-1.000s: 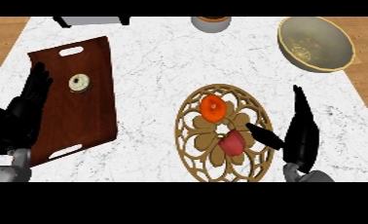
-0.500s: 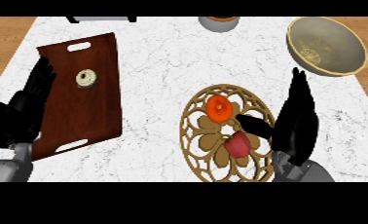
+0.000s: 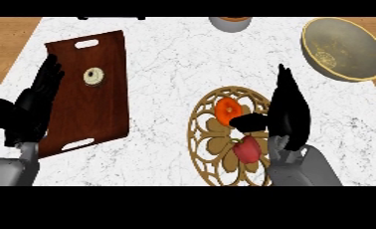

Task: Pick the squash from the placemat and place it in the bowl

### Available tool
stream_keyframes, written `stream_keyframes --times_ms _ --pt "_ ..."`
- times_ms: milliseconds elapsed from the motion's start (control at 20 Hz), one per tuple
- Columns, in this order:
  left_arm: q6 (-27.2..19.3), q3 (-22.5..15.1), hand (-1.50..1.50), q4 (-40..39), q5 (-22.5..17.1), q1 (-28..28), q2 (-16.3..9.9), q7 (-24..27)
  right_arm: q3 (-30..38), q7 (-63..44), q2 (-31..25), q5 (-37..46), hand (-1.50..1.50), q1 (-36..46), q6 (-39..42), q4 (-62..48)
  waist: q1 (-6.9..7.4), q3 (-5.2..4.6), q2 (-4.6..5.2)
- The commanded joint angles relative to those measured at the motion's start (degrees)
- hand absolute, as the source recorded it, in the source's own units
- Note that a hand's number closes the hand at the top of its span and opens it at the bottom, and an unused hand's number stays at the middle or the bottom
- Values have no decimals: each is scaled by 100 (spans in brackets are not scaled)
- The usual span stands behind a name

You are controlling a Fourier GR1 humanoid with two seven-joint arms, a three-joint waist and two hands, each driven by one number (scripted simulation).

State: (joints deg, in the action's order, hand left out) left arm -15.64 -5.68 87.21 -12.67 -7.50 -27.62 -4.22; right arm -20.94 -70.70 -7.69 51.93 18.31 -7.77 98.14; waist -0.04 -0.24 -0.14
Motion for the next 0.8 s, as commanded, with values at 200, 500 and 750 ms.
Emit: stream_keyframes --times_ms 200,500,750 --pt "-28 -29 0 47 55 -293 58 -251 441 -1136 483 -968 -150 516 1654 -633 16 15 26" --pt "128 84 0 -193 21 -197 61 -36 667 -1431 755 -1235 -150 759 2063 -1043 18 8 20" --pt "50 36 0 15 102 -67 153 -136 587 -1068 590 -637 -150 908 1976 -1678 64 17 12"
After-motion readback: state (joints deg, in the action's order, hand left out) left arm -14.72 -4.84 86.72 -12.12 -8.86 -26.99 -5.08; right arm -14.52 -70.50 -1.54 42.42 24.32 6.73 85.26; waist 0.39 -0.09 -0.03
